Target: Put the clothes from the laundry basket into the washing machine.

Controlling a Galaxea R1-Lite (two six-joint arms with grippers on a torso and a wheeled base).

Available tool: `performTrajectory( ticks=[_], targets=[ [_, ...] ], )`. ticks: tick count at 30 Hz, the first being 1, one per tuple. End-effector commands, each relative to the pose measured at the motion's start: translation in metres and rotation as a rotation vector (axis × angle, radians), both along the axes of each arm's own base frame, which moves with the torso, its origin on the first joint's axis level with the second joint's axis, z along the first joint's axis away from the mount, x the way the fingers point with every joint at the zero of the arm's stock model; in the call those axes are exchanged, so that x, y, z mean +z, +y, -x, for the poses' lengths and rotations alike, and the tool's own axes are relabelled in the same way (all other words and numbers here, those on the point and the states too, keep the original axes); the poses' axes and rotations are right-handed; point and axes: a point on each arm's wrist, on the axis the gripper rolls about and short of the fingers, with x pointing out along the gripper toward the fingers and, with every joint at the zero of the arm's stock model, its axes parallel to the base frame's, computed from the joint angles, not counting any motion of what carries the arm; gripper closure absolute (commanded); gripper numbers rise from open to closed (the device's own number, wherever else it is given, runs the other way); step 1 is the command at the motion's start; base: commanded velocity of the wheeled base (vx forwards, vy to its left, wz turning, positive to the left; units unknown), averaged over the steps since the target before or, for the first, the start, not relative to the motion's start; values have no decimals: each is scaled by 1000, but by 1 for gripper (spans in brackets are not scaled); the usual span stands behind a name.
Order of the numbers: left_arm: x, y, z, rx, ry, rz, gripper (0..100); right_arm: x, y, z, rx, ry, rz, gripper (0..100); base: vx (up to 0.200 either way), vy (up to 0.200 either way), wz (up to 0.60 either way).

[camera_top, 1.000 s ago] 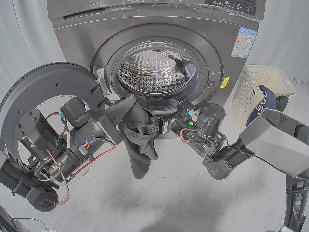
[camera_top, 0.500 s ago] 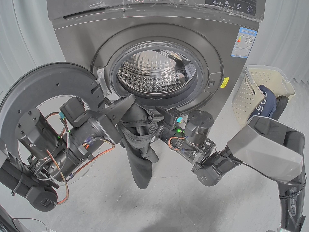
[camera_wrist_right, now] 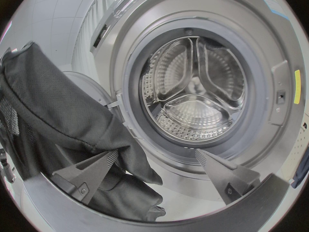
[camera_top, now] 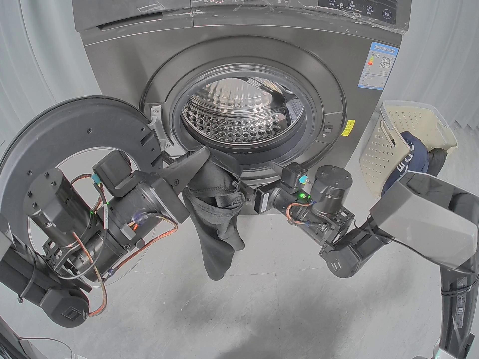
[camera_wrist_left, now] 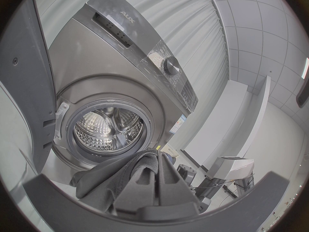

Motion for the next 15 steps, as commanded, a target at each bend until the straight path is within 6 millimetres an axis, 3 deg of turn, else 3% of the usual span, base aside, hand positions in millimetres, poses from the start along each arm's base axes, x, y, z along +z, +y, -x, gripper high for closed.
performTrajectory(
  ticks=[1, 8, 15],
  targets=[
    [0, 1, 0, 0, 0, 2, 100, 17, -26, 12, -32, -1, 14, 0, 0, 0, 0],
    [0, 0, -1, 2, 0, 0, 100, 12, -35, 36, -19, 45, 66, 0, 0, 0, 0],
    [0, 0, -1, 2, 0, 0, 100, 4, -22, 43, 20, 59, 85, 0, 0, 0, 0]
  ],
)
